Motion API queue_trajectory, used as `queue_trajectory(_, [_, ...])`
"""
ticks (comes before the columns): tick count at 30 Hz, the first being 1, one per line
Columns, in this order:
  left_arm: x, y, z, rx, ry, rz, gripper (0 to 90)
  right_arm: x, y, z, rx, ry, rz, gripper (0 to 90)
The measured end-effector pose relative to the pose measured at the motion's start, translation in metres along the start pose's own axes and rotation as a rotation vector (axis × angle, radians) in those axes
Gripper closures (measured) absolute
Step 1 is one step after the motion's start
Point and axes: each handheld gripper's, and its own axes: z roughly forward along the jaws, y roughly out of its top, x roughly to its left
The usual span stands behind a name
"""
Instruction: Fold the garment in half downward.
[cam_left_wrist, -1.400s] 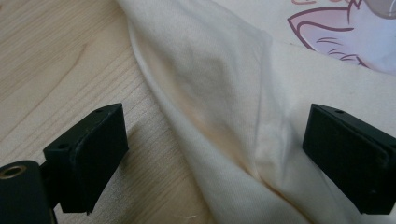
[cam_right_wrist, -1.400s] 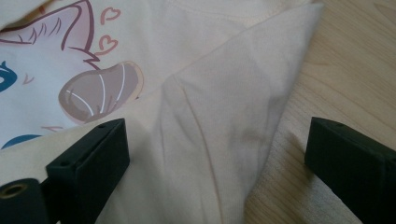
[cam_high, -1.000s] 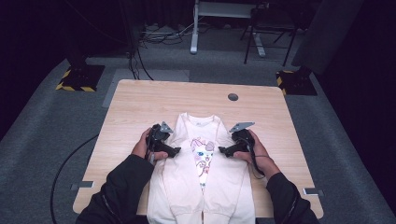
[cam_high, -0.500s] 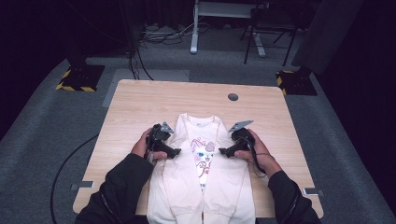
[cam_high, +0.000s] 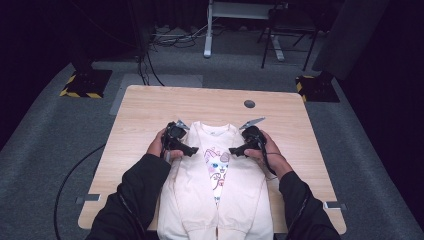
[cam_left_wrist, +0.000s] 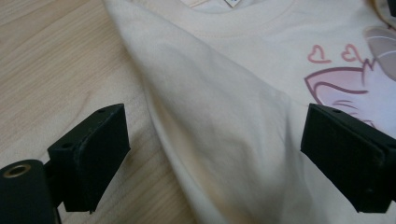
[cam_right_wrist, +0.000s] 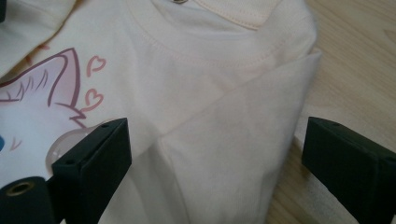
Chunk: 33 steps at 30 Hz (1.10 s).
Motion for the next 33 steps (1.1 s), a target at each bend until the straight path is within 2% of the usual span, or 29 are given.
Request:
queue_trajectory(6, [0.005, 0.009, 0.01, 0.003, 0.01, -0.052, 9.4, -0.008, 0.008, 0.006, -0.019, -0.034, 0.066, 10.2])
queue_trajectory(9, [0.006, 0.015, 0.013, -0.007, 0.013, -0.075, 10.7, -0.009, 0.013, 0.01, -0.027, -0.058, 0.073, 12.5])
queue_trajectory(12, [0.006, 0.019, 0.016, -0.004, 0.032, -0.072, 14.6, -0.008, 0.017, 0.013, -0.034, -0.069, 0.084, 16.8])
queue_trajectory(15, [0.006, 0.023, 0.017, -0.008, 0.036, -0.086, 22.7, -0.006, 0.02, 0.016, -0.037, -0.09, 0.088, 18.7])
queue_trajectory(17, [0.006, 0.025, 0.018, -0.005, 0.063, -0.095, 24.5, -0.004, 0.022, 0.018, -0.038, -0.103, 0.091, 19.9])
queue_trajectory(18, [0.005, 0.026, 0.019, -0.002, 0.079, -0.085, 26.1, -0.003, 0.023, 0.019, -0.04, -0.108, 0.092, 21.1])
queue_trajectory(21, [0.001, 0.028, 0.02, 0.0, 0.111, -0.064, 35.5, 0.001, 0.026, 0.021, -0.042, -0.134, 0.073, 28.1])
queue_trajectory(24, [-0.001, 0.029, 0.021, -0.004, 0.134, -0.054, 46.6, 0.002, 0.027, 0.021, -0.049, -0.135, 0.062, 38.4])
queue_trajectory(30, [-0.005, 0.03, 0.022, -0.019, 0.125, -0.042, 71.0, 0.002, 0.028, 0.019, -0.06, -0.128, 0.056, 60.0])
queue_trajectory(33, [-0.007, 0.031, 0.023, -0.02, 0.126, -0.036, 76.5, 0.002, 0.028, 0.019, -0.064, -0.129, 0.057, 68.9])
